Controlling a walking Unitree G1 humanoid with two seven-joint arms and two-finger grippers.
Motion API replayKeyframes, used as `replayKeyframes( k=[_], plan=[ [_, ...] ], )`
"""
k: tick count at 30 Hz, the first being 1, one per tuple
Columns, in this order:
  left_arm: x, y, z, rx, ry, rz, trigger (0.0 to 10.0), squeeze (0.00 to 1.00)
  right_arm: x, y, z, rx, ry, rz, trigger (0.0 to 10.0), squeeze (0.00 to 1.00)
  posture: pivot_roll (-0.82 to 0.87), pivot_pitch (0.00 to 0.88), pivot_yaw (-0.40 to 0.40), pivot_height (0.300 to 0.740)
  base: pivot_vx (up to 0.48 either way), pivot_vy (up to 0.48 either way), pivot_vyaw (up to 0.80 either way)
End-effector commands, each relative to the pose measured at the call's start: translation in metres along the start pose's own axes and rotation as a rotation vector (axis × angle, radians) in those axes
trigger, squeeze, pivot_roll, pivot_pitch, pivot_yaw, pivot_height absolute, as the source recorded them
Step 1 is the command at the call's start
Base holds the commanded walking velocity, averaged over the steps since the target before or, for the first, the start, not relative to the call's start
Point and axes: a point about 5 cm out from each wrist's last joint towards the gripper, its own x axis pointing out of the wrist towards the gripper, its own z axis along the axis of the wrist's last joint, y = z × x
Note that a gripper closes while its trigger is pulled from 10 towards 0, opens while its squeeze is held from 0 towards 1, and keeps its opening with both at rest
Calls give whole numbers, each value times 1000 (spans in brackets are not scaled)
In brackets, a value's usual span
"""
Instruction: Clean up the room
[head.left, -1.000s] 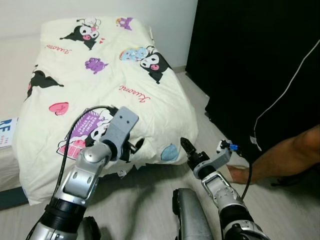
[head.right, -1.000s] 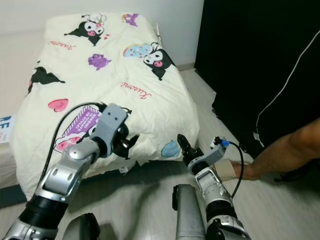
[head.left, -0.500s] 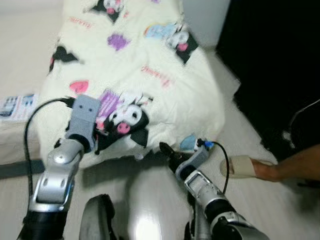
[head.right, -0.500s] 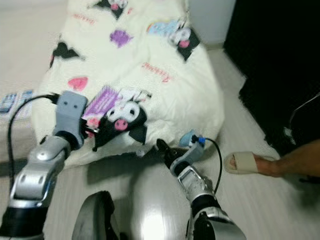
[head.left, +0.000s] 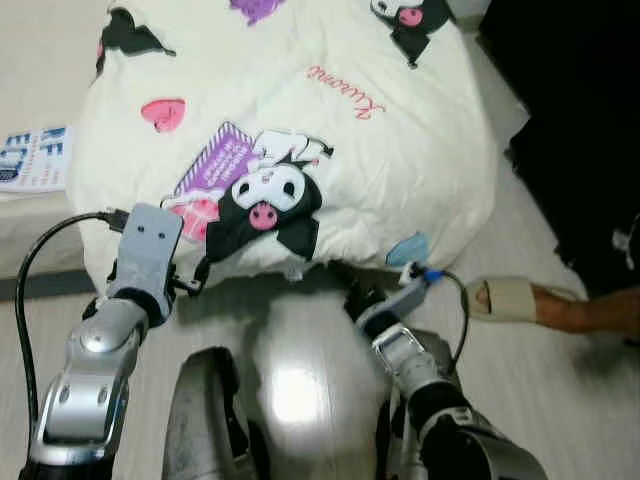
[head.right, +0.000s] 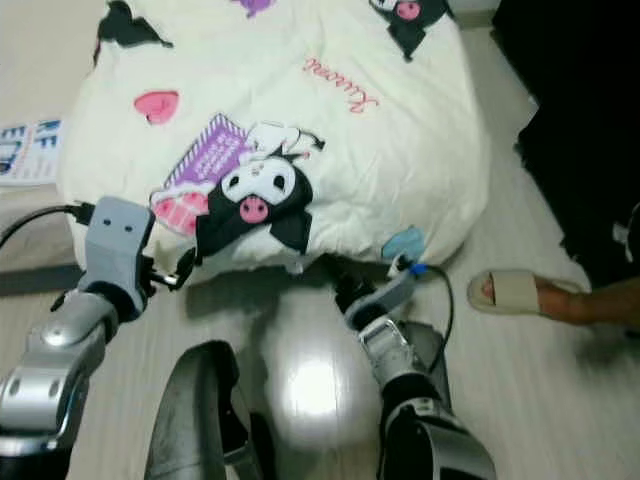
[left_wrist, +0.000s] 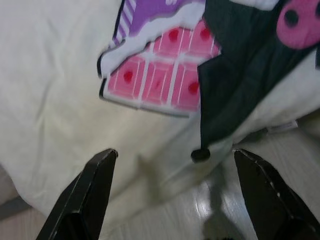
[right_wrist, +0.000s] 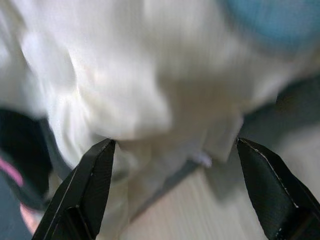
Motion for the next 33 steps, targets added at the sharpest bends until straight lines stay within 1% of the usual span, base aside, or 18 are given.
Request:
replayKeyframes(
  k=[1,2,4,7,12,13,14,15,16,20,26,28,30,32,33],
  plan=[
    [-8,1,-4,25,25,-11,10000,0,-6,-7,4,40,-49,-6,10000,0,114,645,69,480,0,0,0],
    [-11,0,-5,28,27,-15,10000,0,-7,-8,14,42,-86,2,10000,0,118,645,70,480,0,0,0],
    [-13,-1,-5,27,30,-18,10000,0,-8,-9,26,45,-122,9,10000,0,120,649,73,480,0,0,0],
    [-14,-1,-6,27,36,-19,10000,0,-7,-7,32,55,-142,38,10000,0,120,649,73,480,0,0,0],
    [-16,-1,-6,27,42,-21,10000,0,-6,-3,35,65,-157,77,10000,0,120,647,73,480,0,0,0],
    [-17,-2,-6,26,46,-23,10000,0,-5,-1,37,70,-166,91,667,0,117,650,73,480,0,0,0],
    [-17,-2,-6,26,46,-23,10000,0,-5,-1,37,70,-166,91,667,0,117,650,73,480,0,0,0],
    [-17,-3,-6,25,50,-26,10000,0,-4,1,38,72,-171,101,0,0,117,651,73,480,0,0,0],
    [-19,-6,-6,23,59,-33,10000,0,-3,2,41,77,-179,110,0,0,117,651,73,480,0,0,0],
    [-20,-7,-6,22,62,-38,10000,0,-2,2,42,74,-177,111,0,0,116,654,75,480,0,0,0],
    [-22,-7,-7,25,72,-41,10000,0,-6,-5,46,57,-188,51,0,0,113,655,72,480,0,0,0],
    [-22,-7,-7,23,75,-41,10000,0,-9,-12,49,48,-205,3,0,0,101,650,65,480,0,0,0],
    [-22,-7,-8,22,76,-41,10000,0,-11,-15,50,45,-210,-17,0,0,101,650,65,480,0,0,0],
    [-21,-10,-9,22,76,-47,10000,0,-19,-25,52,19,-210,-76,0,0,88,633,54,480,0,0,0],
    [-21,-10,-9,22,76,-47,10000,0,-19,-25,52,19,-210,-76,0,0,88,633,54,480,0,0,0]
  ],
)
